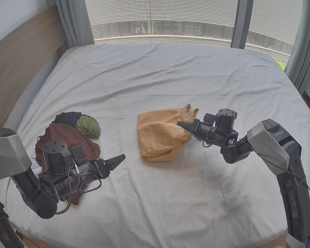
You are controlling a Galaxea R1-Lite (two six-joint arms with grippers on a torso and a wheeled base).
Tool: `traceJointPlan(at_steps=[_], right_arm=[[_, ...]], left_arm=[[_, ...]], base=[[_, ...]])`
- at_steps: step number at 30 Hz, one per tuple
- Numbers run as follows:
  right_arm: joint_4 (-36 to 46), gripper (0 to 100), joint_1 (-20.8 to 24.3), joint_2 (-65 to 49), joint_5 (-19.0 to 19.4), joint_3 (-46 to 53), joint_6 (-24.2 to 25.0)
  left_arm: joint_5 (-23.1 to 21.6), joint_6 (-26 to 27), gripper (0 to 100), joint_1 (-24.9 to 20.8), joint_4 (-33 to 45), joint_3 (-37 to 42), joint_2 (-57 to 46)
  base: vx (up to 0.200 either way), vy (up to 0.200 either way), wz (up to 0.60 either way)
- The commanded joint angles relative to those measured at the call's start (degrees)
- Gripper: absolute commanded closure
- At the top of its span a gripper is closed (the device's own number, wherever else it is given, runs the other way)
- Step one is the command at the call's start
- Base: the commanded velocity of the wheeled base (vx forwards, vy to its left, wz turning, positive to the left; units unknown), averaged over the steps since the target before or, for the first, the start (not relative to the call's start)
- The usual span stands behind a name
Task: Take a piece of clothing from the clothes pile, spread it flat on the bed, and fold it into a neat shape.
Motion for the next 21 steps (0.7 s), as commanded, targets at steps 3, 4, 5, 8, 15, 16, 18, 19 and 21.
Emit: traceJointPlan(at_steps=[3,4,5,8,15,16,18,19,21], right_arm=[[-5.19,100,-1.58,2.22,-0.17,6.81,-1.82],[-5.63,100,-1.58,2.40,-0.26,6.98,-1.82],[-6.06,100,-1.58,2.75,-0.34,7.16,-1.82],[-6.42,100,-1.58,3.19,-0.43,7.16,-1.91],[-9.58,100,-1.58,4.77,-0.61,7.16,-2.17],[-9.67,100,-1.58,4.77,-0.61,7.16,-2.17],[-10.28,100,-1.76,4.95,-0.61,7.34,-2.17],[-10.28,100,-1.84,4.95,-0.61,7.42,-2.17],[-11.60,0,-2.28,5.03,-0.78,7.69,-2.44]], left_arm=[[-0.10,-0.05,0,-0.08,-0.01,-0.04,0.30],[-0.10,-0.05,0,-0.16,-0.01,-0.04,0.39],[-0.10,-0.05,0,-0.16,-0.01,-0.04,0.39],[-0.10,-0.05,0,-0.16,-0.01,0.04,0.39],[-0.10,-0.05,0,-0.16,-0.01,0.04,0.39],[-0.10,-0.05,0,-0.16,-0.01,-0.04,0.39],[-0.10,-0.05,0,-0.16,-0.01,-0.04,0.30],[-0.10,-0.05,0,-0.16,-0.01,0.04,0.30],[-0.10,-0.05,0,-0.25,-0.10,0.04,0.30]], base=[[0.000,0.000,0.00],[0.000,0.000,0.00],[0.000,0.000,0.00],[0.000,0.000,0.00],[0.000,0.000,0.00],[0.000,0.000,0.00],[0.000,0.000,0.00],[0.000,0.000,0.00],[0.000,0.000,0.00]])
